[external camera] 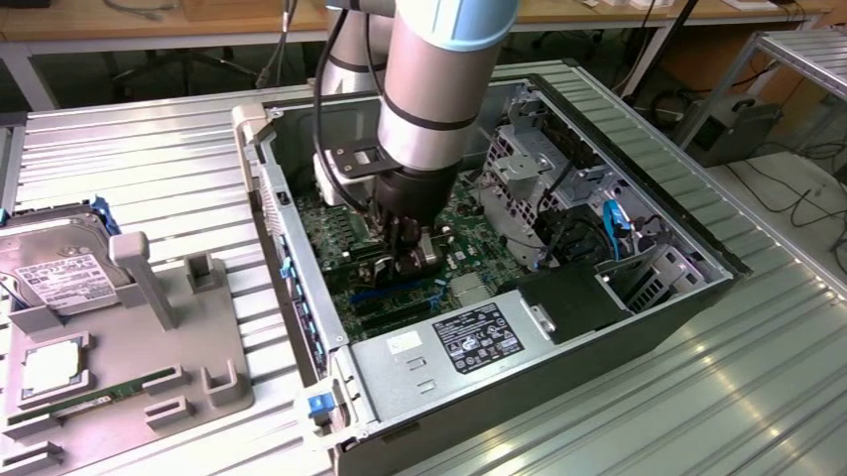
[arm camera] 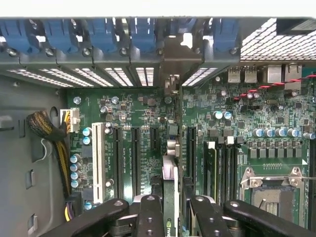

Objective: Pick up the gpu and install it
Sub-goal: 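Insert the gpu into the slot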

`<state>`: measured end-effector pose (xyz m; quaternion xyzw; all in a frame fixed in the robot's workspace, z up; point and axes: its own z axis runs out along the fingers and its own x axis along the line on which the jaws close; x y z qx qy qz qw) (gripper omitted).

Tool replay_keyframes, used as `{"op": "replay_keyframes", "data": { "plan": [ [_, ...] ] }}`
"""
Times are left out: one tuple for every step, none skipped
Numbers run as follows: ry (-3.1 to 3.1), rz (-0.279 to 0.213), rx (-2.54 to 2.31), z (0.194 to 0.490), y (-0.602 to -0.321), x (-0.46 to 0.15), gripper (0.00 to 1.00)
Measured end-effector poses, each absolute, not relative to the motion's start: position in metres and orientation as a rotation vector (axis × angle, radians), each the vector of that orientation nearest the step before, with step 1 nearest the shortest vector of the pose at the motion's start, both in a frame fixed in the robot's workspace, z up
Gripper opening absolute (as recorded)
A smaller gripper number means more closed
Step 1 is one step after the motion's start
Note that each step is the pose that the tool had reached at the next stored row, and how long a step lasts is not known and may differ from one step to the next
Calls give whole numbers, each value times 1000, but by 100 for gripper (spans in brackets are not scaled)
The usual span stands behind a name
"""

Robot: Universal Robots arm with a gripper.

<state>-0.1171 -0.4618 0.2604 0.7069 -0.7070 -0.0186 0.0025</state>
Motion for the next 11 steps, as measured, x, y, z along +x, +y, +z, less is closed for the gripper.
{"op": "replay_keyframes", "data": {
  "plan": [
    [-2216,-59,2218,260,-462,-117,26],
    [-2215,-61,2218,260,-462,-117,26],
    [-2214,-61,2218,260,-462,-117,26],
    [-2214,-62,2218,259,-462,-117,26],
    [-2213,-63,2217,259,-462,-117,26],
    [-2213,-63,2217,258,-462,-117,26],
    [-2213,-64,2217,257,-462,-117,26],
    [-2213,-64,2217,256,-462,-117,26],
    [-2212,-64,2216,256,-462,-117,26],
    [-2212,-64,2216,255,-462,-117,26],
    [-2212,-64,2216,255,-462,-117,26]
  ]
}}
